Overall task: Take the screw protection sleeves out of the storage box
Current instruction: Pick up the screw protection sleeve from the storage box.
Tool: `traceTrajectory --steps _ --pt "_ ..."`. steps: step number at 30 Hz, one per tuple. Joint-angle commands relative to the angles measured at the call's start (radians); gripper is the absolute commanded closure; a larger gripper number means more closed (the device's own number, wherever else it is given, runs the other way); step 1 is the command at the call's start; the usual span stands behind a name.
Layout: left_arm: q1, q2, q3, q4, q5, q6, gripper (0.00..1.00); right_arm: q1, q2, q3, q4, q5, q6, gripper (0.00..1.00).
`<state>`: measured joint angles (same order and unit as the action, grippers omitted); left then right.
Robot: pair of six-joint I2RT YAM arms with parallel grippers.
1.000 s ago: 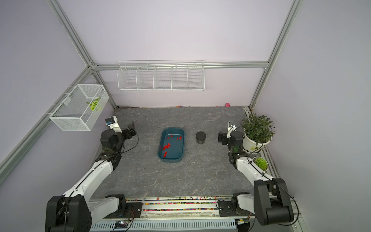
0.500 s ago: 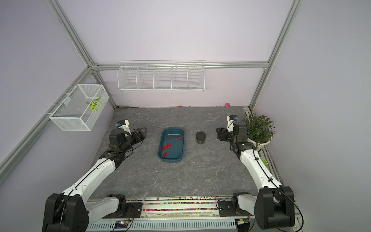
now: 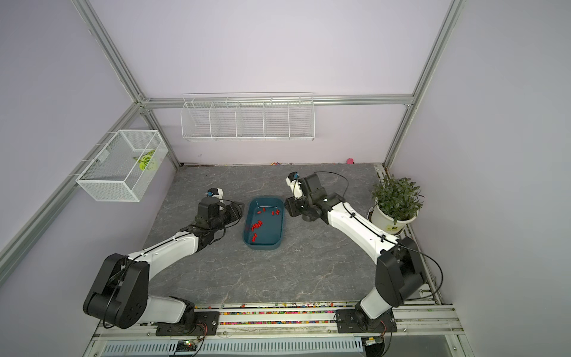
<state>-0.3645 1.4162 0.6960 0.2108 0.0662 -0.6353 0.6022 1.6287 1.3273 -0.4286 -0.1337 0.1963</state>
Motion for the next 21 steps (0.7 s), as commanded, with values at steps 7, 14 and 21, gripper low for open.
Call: traceTrajectory --steps 7,14,21 --pt "0.005 -0.077 -0.066 -0.014 -0.234 -0.041 0.47 0.115 0.316 0.237 -0.133 0.016 -0.011 0.65" --pt "0.068 -0.072 -0.087 0.011 -0.168 -0.047 0.49 0.135 0.433 0.354 -0.133 -0.007 -0.004 0.65" --pt "0.228 -0.039 -0.196 0.157 -0.007 -0.164 0.48 0.135 0.526 0.43 -0.139 -0.024 -0.012 0.65"
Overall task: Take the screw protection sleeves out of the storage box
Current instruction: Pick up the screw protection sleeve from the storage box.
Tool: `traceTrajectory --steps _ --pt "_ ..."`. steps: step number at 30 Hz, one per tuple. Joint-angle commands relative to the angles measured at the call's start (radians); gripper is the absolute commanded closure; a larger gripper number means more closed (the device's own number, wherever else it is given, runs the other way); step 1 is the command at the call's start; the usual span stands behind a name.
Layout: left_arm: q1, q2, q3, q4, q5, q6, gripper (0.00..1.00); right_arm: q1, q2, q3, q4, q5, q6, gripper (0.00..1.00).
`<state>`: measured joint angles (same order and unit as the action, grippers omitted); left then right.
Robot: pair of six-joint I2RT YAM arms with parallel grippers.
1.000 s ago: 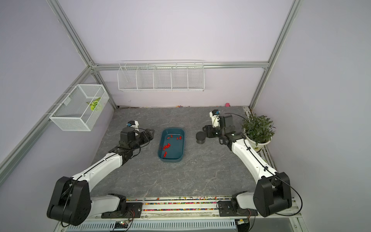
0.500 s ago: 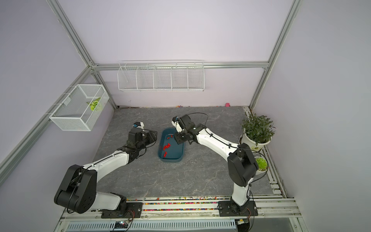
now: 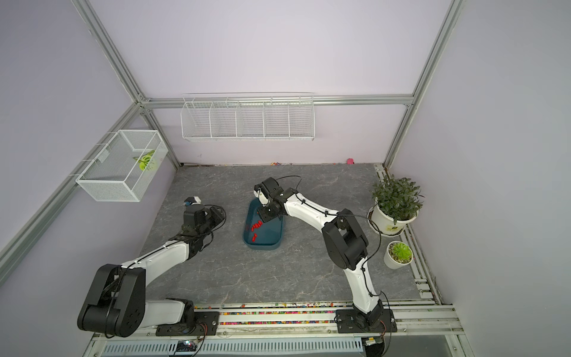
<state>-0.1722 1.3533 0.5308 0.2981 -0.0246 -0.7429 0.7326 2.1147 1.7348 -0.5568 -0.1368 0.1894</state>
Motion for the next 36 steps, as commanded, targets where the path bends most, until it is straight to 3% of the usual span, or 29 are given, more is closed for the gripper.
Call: traceTrajectory --steps 1,13,36 --pt "0.04 0.028 -0.031 0.076 0.093 -0.058 0.47 0.005 0.05 0.029 -0.01 -0.024 -0.006 0.65" --pt "0.038 0.1 0.006 0.107 0.169 -0.043 0.46 0.008 0.129 0.072 -0.017 -0.032 0.018 0.69" --pt "-0.052 0.144 0.09 0.053 0.151 0.012 0.46 0.013 0.222 0.16 -0.063 -0.003 0.021 0.7"
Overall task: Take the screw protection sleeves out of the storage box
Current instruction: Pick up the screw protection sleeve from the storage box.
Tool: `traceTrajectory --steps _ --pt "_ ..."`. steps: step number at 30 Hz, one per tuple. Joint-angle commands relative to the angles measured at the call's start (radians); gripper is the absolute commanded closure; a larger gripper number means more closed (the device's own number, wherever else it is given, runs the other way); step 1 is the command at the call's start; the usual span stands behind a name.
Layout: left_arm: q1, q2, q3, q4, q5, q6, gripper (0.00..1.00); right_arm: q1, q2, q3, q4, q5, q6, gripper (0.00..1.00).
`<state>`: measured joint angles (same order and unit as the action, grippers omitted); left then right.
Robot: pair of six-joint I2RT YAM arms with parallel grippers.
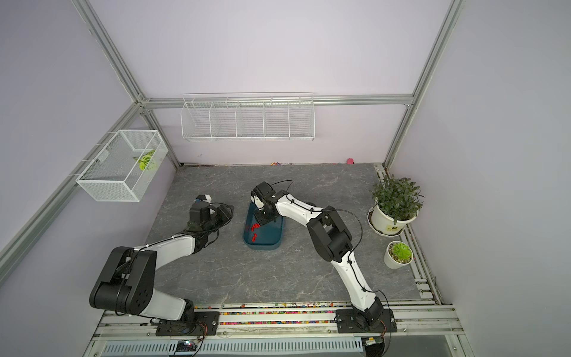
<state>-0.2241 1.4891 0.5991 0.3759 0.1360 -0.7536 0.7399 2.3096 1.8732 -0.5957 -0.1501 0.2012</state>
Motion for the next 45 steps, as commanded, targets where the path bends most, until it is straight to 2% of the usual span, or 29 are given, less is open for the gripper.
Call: traceTrajectory --steps 1,34,45 --pt "-0.001 0.01 0.022 -0.024 -0.009 0.022 0.45 0.005 0.031 0.023 -0.027 0.011 0.009 0.7" --pt "-0.001 0.017 0.041 -0.05 -0.006 0.021 0.45 0.011 0.08 0.073 -0.041 -0.021 0.012 0.72" --pt "-0.001 0.004 0.051 -0.072 -0.003 0.023 0.44 0.013 0.077 0.075 -0.044 -0.019 0.01 0.84"
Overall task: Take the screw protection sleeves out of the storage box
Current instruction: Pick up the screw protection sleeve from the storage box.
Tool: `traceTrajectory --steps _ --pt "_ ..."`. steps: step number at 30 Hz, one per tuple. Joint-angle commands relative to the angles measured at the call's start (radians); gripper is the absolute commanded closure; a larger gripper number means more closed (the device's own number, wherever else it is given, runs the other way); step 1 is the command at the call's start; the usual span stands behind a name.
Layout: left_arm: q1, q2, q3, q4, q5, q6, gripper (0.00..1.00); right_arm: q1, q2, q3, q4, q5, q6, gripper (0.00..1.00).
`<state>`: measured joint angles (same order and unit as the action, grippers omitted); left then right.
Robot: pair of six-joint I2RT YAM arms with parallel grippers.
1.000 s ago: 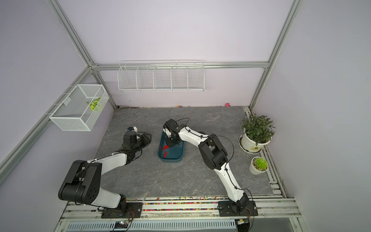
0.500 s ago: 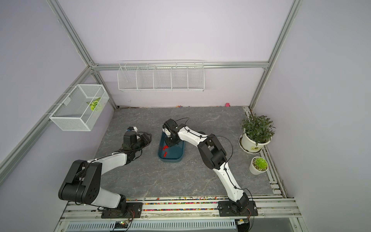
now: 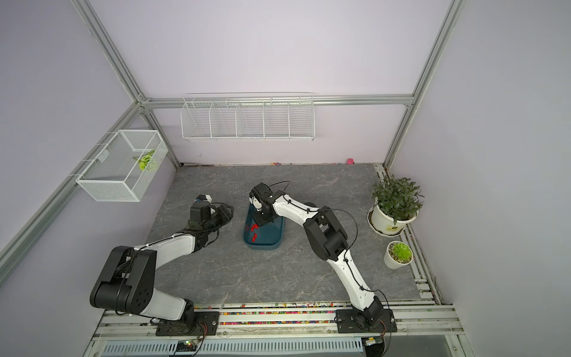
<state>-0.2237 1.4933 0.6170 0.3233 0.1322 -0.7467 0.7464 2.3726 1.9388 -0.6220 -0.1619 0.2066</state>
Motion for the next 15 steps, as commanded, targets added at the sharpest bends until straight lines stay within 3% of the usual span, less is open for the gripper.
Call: traceTrajectory --steps 1,8,15 --pt "-0.002 -0.004 0.033 -0.022 0.0 0.017 0.45 0.007 0.014 0.01 -0.018 -0.007 0.005 0.85" --pt "-0.002 -0.019 0.036 -0.037 -0.001 0.016 0.44 0.006 -0.007 -0.001 -0.015 0.001 0.004 0.87" --pt "-0.002 -0.037 0.047 -0.061 0.004 0.02 0.44 0.007 -0.118 -0.076 0.019 0.03 0.002 0.88"
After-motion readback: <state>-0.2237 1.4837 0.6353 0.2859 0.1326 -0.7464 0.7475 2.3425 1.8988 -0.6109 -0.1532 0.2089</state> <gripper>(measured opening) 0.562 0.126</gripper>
